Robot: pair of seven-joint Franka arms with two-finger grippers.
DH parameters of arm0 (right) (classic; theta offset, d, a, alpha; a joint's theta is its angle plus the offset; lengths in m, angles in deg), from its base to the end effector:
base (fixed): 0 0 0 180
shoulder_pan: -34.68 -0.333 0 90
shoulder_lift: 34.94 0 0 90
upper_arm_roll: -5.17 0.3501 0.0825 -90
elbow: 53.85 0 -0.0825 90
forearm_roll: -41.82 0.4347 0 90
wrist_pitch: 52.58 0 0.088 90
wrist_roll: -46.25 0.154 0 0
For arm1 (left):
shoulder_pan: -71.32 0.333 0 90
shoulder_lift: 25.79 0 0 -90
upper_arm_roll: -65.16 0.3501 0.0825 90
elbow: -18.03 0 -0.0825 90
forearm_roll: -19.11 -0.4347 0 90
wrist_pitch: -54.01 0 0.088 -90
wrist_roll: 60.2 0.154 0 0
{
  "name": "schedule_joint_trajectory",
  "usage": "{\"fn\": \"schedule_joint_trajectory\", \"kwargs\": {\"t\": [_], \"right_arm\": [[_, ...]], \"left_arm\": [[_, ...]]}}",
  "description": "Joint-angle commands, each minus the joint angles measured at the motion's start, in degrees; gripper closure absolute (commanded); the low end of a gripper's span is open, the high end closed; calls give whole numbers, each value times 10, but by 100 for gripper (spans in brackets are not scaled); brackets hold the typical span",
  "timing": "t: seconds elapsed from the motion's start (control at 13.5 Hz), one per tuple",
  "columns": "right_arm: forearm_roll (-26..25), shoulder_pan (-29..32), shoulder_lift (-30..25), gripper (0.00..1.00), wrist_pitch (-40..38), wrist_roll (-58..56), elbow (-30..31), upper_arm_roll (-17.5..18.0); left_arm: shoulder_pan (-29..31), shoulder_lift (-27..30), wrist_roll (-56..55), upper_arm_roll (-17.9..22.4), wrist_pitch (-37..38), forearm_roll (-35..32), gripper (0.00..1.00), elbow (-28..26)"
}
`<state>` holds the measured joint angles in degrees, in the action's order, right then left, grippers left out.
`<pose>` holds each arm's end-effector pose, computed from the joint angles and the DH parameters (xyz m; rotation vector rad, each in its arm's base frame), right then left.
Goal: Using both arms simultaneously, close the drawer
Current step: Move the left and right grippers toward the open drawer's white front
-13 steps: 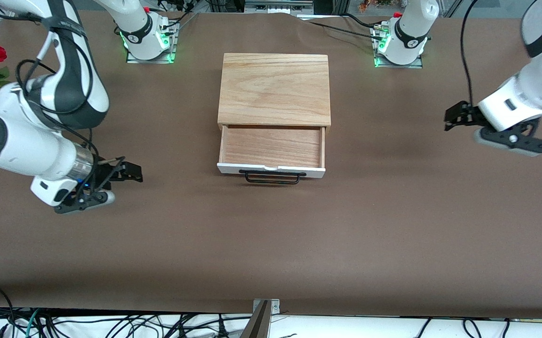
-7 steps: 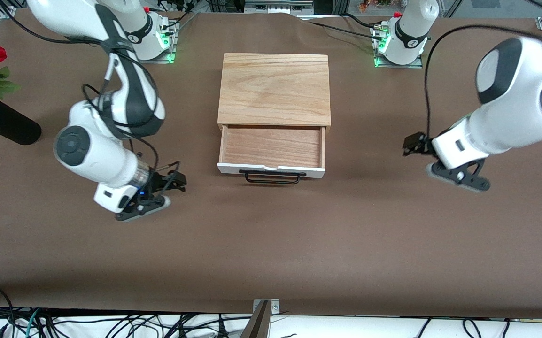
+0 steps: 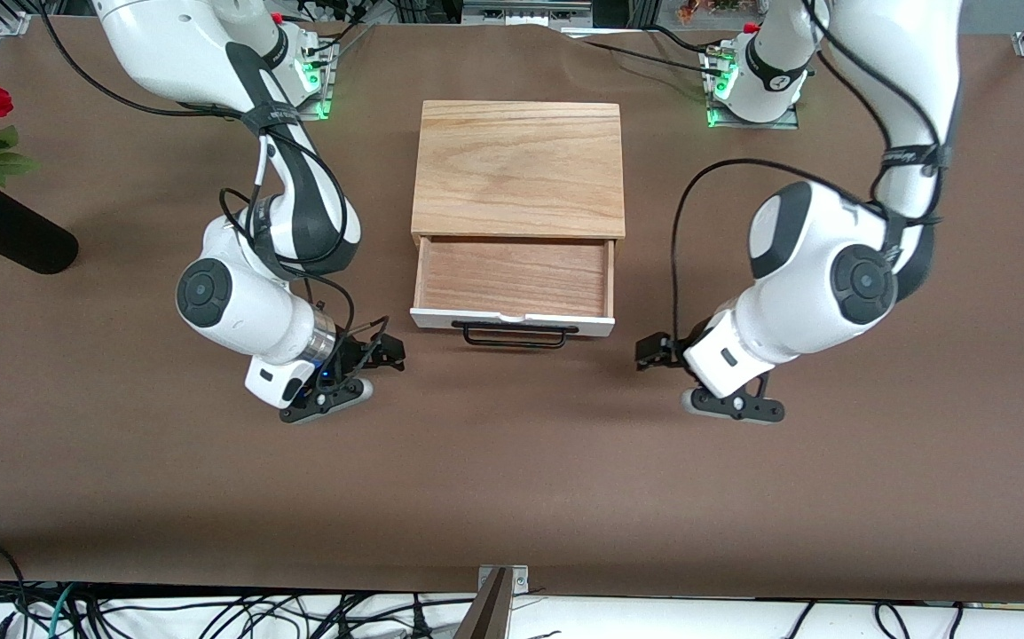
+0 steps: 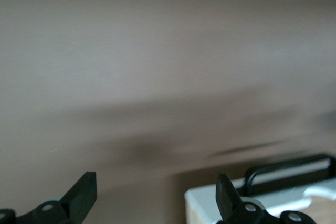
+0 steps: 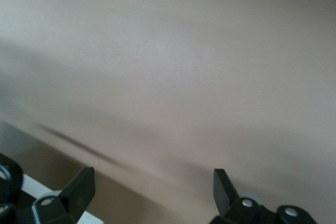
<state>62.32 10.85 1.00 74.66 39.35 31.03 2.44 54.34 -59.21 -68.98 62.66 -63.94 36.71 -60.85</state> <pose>0.7305 0.3140 0.2765 -2.8270 -0.4241 -0.1131 0.7465 -0.2879 0.3517 2.8243 -0.0660 0.0302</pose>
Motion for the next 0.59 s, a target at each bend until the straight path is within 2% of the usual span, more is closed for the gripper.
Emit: {"fn": "schedule_joint_trajectory", "kwargs": {"t": [0.0, 0.52], "right_arm": [[15, -1, 7, 0, 0, -5, -1, 24], [15, -2, 16, 0, -13, -3, -1, 37]], "left_arm": [[1, -23, -6, 5, -20, 45, 0, 26], [-43, -52, -4, 3, -23, 46, 0, 16]]}}
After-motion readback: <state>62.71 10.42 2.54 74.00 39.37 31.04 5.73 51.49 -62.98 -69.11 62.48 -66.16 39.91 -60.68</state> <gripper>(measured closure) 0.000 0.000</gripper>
